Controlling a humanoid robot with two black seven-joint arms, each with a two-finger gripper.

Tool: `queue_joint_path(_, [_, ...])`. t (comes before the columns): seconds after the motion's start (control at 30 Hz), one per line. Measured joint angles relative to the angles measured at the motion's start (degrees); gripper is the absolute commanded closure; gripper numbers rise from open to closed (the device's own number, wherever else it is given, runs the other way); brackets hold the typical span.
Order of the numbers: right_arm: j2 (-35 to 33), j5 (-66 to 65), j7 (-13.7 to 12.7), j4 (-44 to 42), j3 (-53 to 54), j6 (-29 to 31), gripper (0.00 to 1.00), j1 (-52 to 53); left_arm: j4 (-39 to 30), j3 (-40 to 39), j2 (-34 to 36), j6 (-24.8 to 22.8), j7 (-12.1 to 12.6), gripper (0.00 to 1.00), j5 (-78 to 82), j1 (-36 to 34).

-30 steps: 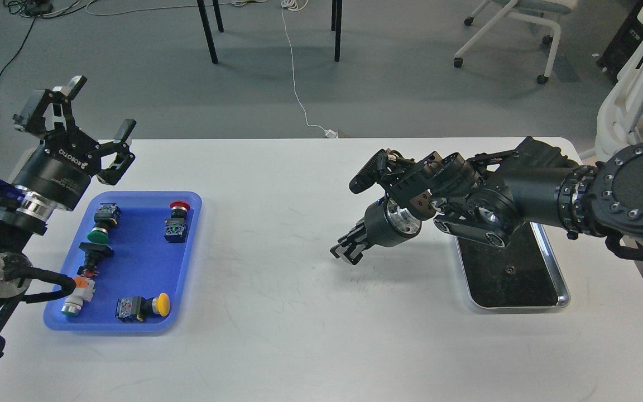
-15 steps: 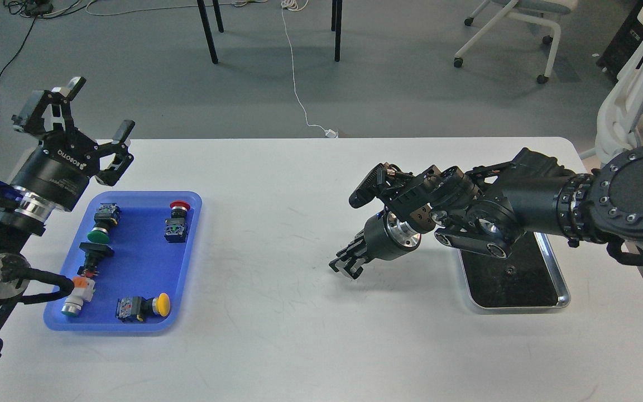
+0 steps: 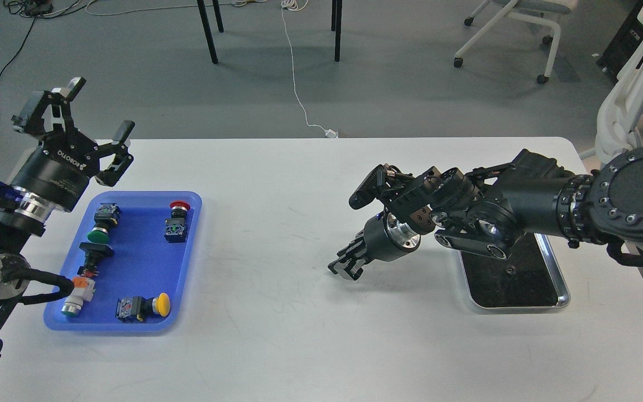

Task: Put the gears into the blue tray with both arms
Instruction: 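Open the right gripper to drop the part on the table, retract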

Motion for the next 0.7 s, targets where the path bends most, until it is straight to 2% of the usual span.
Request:
queue_joint_path(0.07, [0.0,0.2,0.0,-0.2,0.0,0.0,0.15,0.1,0.0,0.0,0.1,0.0,0.0,0.02,0.3,0.0])
queue_joint_path(0.1, [0.0,0.4,0.0,-0.3,0.1,0.0,0.14,0.3,0.0,0.0,0.3,0.0,0.0,0.02,0.4,0.0])
queue_joint_path(0.13, [0.0,0.9,0.0,-0.4,0.3,0.0,0.07,0.5,0.0,0.1,0.5,0.0,0.0,0.02,0.5,0.0])
queue_joint_path(0.27, [0.0,6.4,0.0,-0.3,2.4,0.0,0.05,1.6,0.0,0.7,1.9,0.0,-0.1,0.02,1.4,-0.1])
queue_joint_path(0.37, [-0.7,13.4,0.0,0.7,6.6,0.4,0.03,1.8,0.0,0.7,2.6,0.0,-1.4,0.02,4.7,-0.8])
queue_joint_path(0.5, [-9.0,27.2,0.0,3.9,13.7,0.7,0.03,-0.5,0.0,0.8,3.7,0.0,-4.5,0.02,13.2,-1.5])
queue_joint_path(0.7, [-23.7,47.7,0.0,8.5,30.1,1.2,0.04,-11.3,-0.7,0.9,3.4,0.0,-5.4,0.02,26.3,-4.0])
